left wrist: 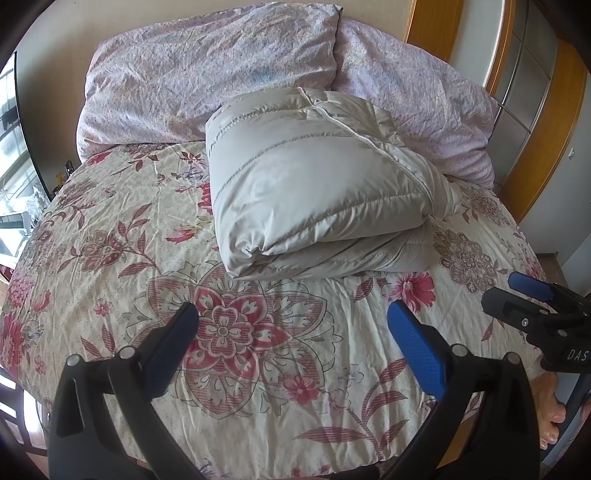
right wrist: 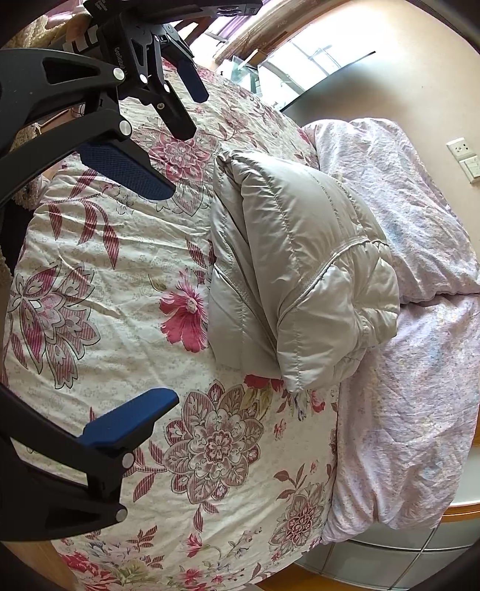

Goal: Fold large clothes

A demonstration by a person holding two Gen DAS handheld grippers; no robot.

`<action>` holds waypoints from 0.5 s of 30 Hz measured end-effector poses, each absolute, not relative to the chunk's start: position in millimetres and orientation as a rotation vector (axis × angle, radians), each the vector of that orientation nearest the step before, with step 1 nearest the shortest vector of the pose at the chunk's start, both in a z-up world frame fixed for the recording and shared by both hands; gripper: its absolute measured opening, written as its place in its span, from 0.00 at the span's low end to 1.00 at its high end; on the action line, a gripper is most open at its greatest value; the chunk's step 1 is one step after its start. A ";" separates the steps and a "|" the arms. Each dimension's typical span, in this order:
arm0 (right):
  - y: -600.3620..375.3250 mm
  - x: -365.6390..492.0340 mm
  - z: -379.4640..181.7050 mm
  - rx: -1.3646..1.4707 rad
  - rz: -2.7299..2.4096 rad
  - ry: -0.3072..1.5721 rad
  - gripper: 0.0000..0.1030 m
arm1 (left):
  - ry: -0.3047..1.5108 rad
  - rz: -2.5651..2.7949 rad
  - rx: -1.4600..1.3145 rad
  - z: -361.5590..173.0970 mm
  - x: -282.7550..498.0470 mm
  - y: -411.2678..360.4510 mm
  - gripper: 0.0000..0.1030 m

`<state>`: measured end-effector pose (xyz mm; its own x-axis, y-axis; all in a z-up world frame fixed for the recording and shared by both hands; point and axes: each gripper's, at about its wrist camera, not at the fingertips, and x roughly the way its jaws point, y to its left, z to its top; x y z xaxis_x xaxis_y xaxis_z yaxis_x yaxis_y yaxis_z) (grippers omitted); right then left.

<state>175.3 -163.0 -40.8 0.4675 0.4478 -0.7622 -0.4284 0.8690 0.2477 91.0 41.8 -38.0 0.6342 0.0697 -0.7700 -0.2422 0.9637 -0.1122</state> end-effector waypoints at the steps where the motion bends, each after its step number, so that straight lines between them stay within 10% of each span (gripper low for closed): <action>1: -163.0 175.4 -41.1 0.022 0.537 0.942 0.99 | 0.867 0.181 -0.214 -38.1 91.0 41.8 0.98; 15: -161.9 176.9 -44.6 0.025 0.537 0.947 0.99 | 0.876 0.173 -0.218 -42.8 94.2 42.6 0.98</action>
